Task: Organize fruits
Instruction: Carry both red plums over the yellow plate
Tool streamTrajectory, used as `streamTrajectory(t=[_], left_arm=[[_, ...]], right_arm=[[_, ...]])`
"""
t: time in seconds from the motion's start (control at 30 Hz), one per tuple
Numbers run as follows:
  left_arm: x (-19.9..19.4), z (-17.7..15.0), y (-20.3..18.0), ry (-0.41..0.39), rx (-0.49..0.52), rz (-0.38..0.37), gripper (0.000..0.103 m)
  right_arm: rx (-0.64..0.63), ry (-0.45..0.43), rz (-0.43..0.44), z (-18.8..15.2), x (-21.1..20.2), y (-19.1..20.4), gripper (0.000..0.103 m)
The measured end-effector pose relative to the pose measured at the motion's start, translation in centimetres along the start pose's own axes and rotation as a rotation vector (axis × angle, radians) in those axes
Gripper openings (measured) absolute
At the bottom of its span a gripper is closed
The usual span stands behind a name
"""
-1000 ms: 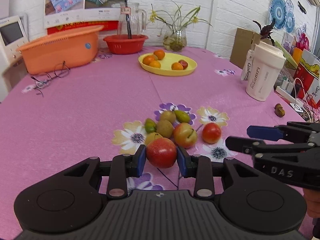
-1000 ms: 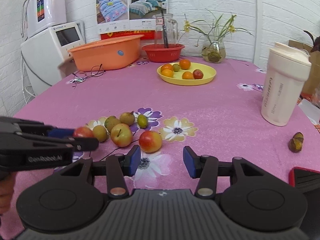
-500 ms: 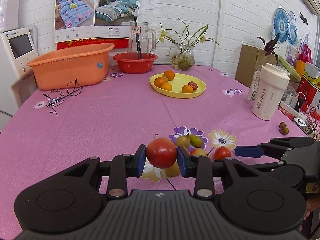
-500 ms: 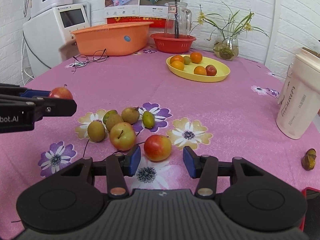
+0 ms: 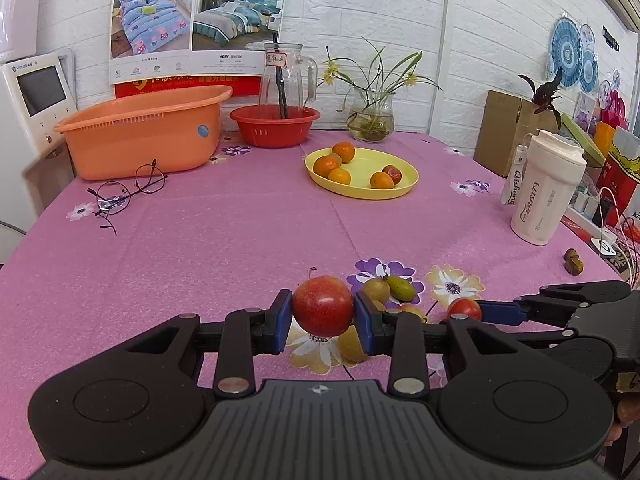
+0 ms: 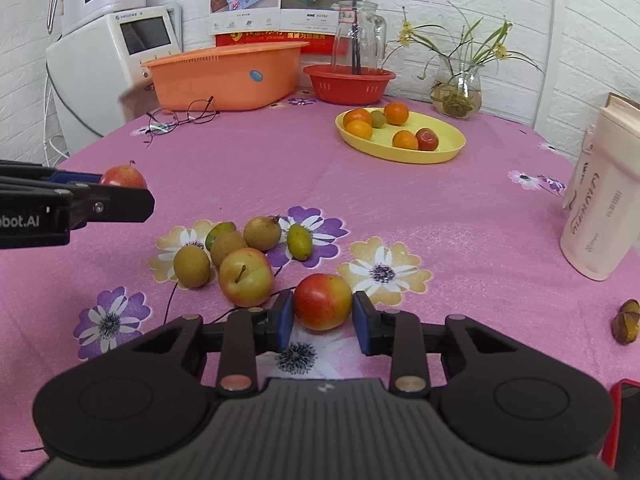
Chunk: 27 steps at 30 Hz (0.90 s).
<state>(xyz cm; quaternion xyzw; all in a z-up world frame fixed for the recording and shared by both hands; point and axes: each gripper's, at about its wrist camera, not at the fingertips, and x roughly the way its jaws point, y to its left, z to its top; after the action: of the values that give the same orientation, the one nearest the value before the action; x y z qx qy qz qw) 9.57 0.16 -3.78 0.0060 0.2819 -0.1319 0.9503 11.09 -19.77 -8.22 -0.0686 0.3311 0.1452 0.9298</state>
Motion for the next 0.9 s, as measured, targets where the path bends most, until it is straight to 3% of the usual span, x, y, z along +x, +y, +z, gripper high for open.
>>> streamTrajectory(t=[0.57, 0.73, 0.9], left_arm=[[1.0, 2.4, -1.8, -0.069, 0.071, -0.001, 0.031], [2.0, 4.3, -2.0, -0.073, 0.066, -0.019, 0.031], [2.7, 6.3, -2.7, -0.129, 0.097, -0.010, 0.031]], right_arm=[[0.056, -0.119, -0.057, 2.2, -2.5, -3.0, 0.073], [0.073, -0.130, -0.065, 3.4, -2.5, -4.0, 0.073], [0.076, -0.163, -0.083, 5.0, -2.5, -5.1, 0.073]])
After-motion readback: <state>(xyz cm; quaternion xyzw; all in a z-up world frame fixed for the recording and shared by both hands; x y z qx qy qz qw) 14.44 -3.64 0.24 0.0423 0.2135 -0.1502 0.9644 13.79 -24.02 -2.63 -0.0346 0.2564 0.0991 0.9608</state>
